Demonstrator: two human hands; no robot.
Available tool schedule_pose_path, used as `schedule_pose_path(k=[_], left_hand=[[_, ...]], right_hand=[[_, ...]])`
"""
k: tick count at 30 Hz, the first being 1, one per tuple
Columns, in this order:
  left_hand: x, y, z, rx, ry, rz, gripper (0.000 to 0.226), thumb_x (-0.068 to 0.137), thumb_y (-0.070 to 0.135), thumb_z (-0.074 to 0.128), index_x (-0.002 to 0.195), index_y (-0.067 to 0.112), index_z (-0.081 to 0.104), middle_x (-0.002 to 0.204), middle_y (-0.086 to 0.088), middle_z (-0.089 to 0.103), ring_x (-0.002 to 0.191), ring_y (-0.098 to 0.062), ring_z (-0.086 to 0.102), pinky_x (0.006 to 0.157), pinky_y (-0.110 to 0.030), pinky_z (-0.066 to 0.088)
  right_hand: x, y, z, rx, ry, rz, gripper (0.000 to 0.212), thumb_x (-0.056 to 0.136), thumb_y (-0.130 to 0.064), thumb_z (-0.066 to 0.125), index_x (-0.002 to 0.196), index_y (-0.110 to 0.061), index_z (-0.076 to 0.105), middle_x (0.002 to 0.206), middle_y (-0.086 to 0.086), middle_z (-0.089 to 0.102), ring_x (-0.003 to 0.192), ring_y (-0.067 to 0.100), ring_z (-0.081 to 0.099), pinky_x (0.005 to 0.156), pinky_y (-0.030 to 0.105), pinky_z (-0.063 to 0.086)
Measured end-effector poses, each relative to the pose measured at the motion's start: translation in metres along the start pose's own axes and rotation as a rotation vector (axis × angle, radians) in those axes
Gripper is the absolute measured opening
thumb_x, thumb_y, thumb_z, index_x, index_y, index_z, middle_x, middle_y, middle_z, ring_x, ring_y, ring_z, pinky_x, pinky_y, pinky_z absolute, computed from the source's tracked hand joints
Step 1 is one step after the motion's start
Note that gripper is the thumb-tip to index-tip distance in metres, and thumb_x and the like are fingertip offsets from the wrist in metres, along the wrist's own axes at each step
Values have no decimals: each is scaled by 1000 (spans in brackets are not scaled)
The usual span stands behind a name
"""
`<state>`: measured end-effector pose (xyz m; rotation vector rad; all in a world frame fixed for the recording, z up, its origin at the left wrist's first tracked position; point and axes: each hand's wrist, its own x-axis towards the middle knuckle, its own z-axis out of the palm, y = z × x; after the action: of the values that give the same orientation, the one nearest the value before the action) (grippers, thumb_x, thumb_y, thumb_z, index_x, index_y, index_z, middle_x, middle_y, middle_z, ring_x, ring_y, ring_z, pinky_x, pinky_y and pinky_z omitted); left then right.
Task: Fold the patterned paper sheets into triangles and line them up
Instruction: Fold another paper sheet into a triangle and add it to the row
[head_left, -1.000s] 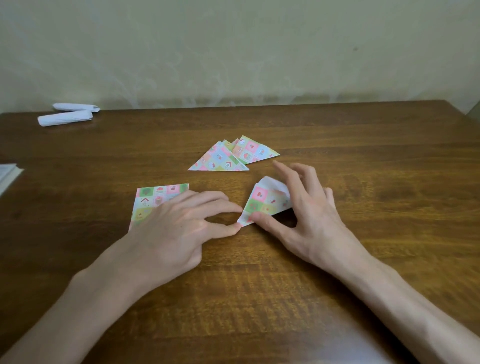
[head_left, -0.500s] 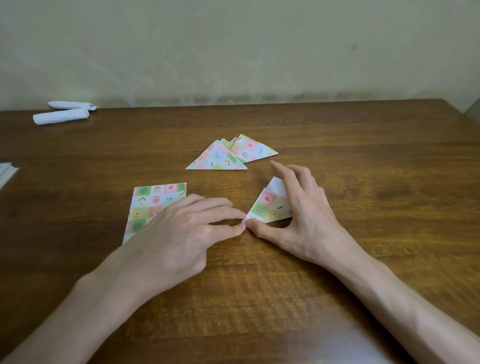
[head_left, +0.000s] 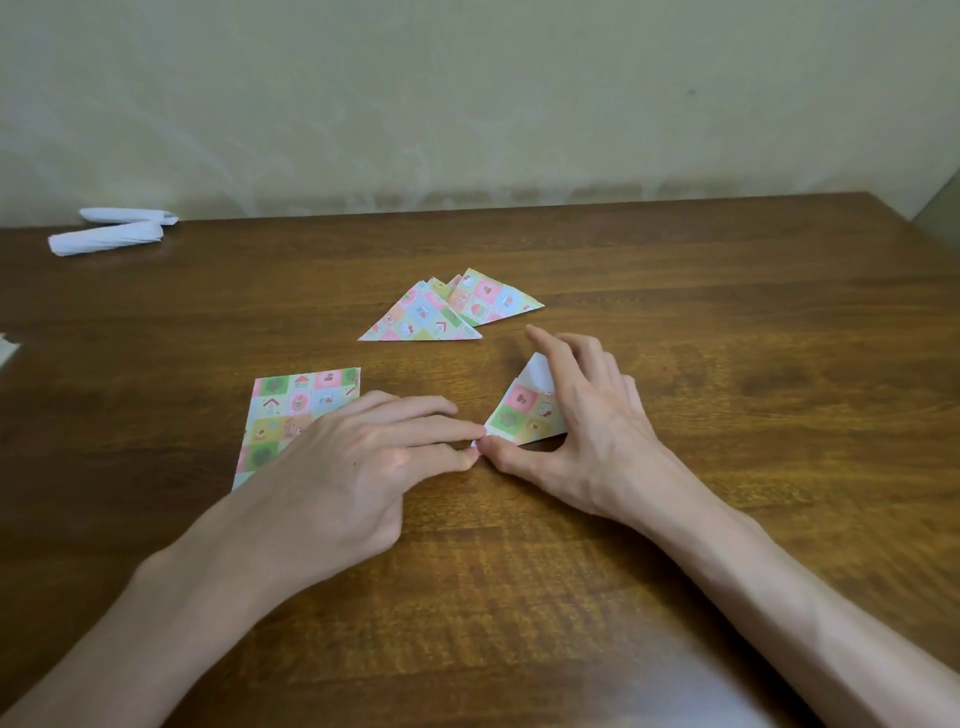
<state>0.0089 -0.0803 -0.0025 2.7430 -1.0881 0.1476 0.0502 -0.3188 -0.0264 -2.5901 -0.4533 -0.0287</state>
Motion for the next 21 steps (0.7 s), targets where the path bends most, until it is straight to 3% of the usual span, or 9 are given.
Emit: schedule_pose_path(k=[3,8,12,14,17,21], left_hand=[[-1,1,0,-20,-9,-1,59,78,-2,51,127,23,71,139,12,64,131,-10,56,103,-38,52],[0,2,-1,-27,-5,-11,60,77,-3,50,127,24,70,138,13,64,131,-8,56,103,-37,52],[0,4,0,-23,6,-26,69,75,-8,51,133,28,64,138,15,63,130,-5,54,104,-31,49],[-1,3,1,-19,-1,-30,76,73,-11,52,137,28,64,139,14,62,130,-5,52,105,-27,45],[-3,1,0,3,-35,-33,80,71,-8,47,139,31,64,144,15,59,132,-6,52,104,-26,45],[-3,3,2,4,-56,-42,78,71,-9,55,138,30,62,144,16,58,134,-5,49,106,-21,38]], right_hand=[[-1,0,3,-26,21,-15,108,75,-74,67,161,-32,18,151,-9,27,140,12,29,107,22,18],[0,6,-3,42,0,-24,100,82,-59,73,162,-33,17,152,-10,28,141,11,32,108,24,21],[0,6,-5,40,-12,-28,101,83,-61,72,162,-34,15,153,-11,27,141,10,31,110,24,23],[1,11,-6,97,-27,-26,101,81,-61,74,161,-37,16,151,-13,28,142,11,34,115,29,26],[2,21,-10,238,-51,-7,101,76,-59,76,156,-51,13,146,-19,30,140,17,42,115,45,40],[2,21,-11,225,-53,-37,101,81,-49,79,157,-50,13,148,-18,32,142,16,40,115,48,41]])
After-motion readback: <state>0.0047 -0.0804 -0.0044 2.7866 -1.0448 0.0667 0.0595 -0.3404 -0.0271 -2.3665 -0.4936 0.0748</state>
